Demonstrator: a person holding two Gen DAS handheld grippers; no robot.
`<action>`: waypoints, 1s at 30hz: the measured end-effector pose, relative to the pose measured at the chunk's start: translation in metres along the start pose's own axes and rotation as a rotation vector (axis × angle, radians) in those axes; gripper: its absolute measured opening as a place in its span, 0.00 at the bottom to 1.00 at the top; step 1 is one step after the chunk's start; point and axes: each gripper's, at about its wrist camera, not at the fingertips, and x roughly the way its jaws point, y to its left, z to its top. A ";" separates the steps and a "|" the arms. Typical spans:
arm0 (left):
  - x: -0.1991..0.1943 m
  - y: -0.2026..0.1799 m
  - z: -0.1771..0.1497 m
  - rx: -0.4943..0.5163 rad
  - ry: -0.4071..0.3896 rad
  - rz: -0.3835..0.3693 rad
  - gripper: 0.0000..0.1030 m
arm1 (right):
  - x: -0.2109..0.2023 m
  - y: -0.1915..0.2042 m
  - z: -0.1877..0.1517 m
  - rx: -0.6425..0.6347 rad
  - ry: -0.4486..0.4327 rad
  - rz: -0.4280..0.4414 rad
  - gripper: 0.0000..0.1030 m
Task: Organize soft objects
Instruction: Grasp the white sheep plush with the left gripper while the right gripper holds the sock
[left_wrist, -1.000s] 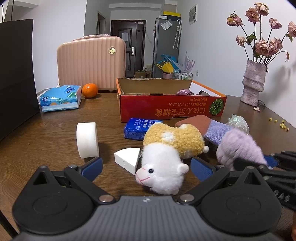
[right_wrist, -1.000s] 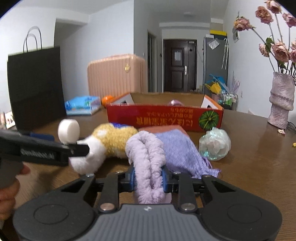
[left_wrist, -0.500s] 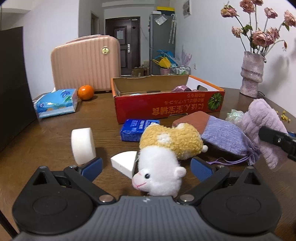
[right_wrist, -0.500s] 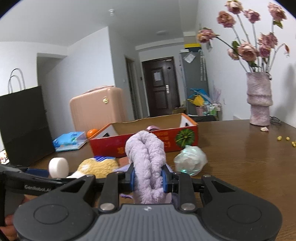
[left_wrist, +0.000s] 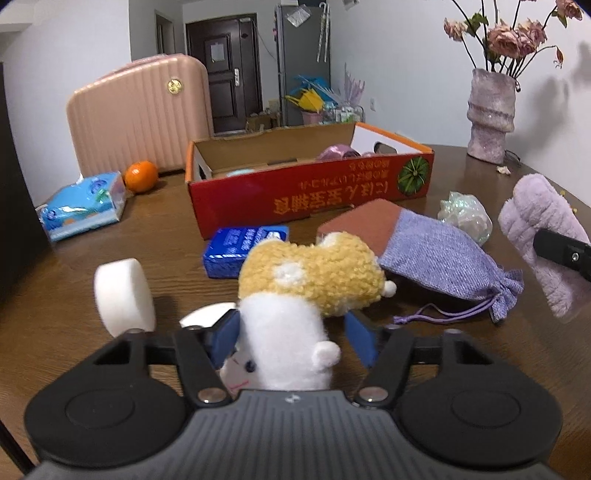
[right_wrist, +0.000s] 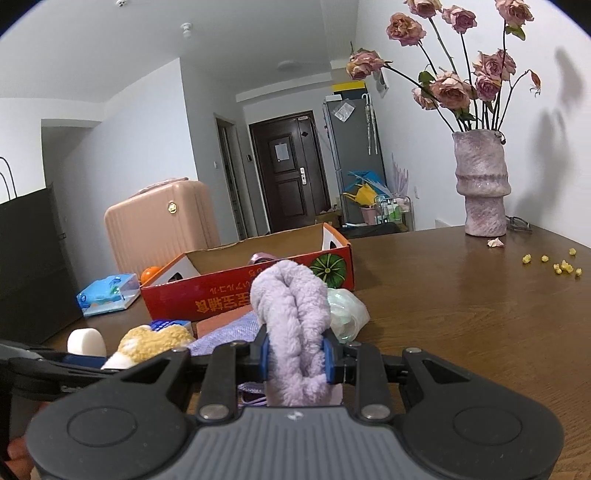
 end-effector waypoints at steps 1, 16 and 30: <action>0.002 -0.001 0.000 -0.001 0.008 -0.006 0.60 | 0.001 0.000 0.000 -0.003 0.002 0.001 0.25; 0.023 0.002 -0.004 -0.017 0.070 -0.020 0.52 | 0.004 0.002 -0.002 -0.012 0.016 0.004 0.25; 0.012 0.006 -0.005 -0.047 0.014 -0.033 0.49 | 0.004 0.002 -0.002 -0.016 0.011 0.001 0.25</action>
